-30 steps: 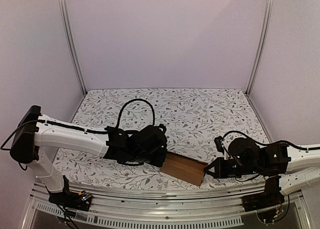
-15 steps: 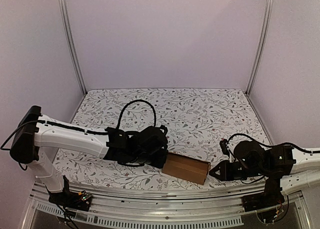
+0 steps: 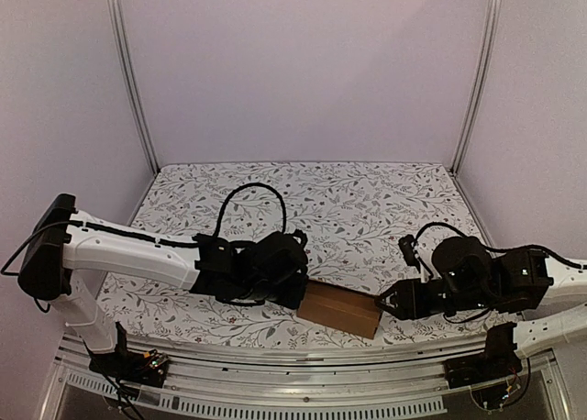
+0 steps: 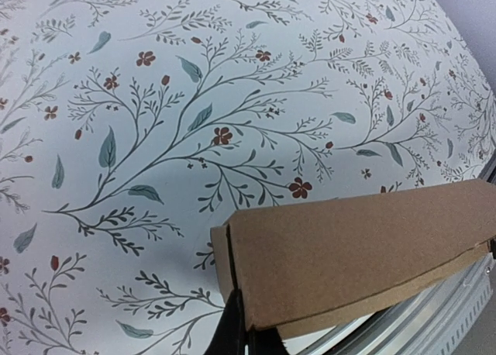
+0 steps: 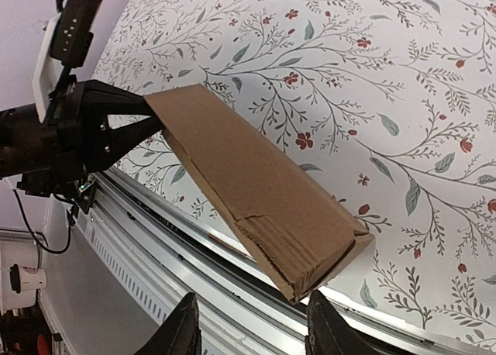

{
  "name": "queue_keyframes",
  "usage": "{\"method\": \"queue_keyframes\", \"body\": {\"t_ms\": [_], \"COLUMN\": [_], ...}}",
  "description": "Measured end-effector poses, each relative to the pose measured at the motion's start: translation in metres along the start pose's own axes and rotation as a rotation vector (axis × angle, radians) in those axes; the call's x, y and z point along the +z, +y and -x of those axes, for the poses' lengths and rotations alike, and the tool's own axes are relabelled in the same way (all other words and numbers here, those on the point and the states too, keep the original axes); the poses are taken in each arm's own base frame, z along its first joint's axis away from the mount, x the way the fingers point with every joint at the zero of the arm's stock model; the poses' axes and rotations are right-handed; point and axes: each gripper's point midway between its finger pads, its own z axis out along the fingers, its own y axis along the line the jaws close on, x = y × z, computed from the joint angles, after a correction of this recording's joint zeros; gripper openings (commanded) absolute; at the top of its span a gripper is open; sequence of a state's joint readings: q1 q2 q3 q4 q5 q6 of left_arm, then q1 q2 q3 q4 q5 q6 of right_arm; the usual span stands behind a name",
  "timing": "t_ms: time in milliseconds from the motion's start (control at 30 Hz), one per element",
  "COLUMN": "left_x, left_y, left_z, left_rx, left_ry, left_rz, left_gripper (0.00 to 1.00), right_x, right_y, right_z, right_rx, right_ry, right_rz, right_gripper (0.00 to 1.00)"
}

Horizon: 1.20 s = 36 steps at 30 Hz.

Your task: Fold the paper box

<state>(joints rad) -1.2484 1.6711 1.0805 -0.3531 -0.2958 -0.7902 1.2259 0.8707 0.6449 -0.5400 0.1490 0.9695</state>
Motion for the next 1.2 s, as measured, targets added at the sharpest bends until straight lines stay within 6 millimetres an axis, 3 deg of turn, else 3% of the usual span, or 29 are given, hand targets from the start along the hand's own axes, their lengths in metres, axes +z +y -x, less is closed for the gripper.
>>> {"method": "queue_keyframes", "body": {"t_ms": [167, 300, 433, 700, 867, 1000, 1200], "left_x": [0.000, 0.000, -0.001, -0.001, -0.001, -0.001, -0.001], "left_y": [0.000, 0.001, 0.001, 0.002, 0.001, 0.001, 0.001], "left_z": [0.000, 0.000, 0.000, 0.000, -0.001, -0.001, 0.000], "left_rx": [0.000, -0.004, -0.003, -0.002, -0.002, 0.000, 0.000], "left_ry": [0.000, 0.000, 0.001, 0.007, 0.009, 0.009, 0.007], "left_rz": [0.002, 0.004, 0.006, 0.015, 0.012, 0.012, 0.015], "left_gripper": [0.00, 0.00, 0.00, 0.00, 0.00, 0.00, 0.00], "right_x": [-0.018, -0.028, -0.015, 0.034, 0.057, 0.065, 0.067], "right_y": [0.023, 0.035, 0.039, 0.020, 0.006, 0.008, 0.011], "right_z": [0.026, 0.052, 0.065, 0.048, 0.020, 0.003, 0.000], "right_rx": [-0.096, -0.162, -0.220, -0.268, -0.270, -0.268, -0.233], "right_ry": [-0.067, -0.144, -0.167, -0.097, -0.057, -0.064, -0.118], "right_rz": [0.032, 0.002, -0.074, -0.194, -0.208, -0.205, -0.218], "right_gripper": [0.40, 0.15, 0.01, 0.00, 0.00, 0.00, 0.00]}}
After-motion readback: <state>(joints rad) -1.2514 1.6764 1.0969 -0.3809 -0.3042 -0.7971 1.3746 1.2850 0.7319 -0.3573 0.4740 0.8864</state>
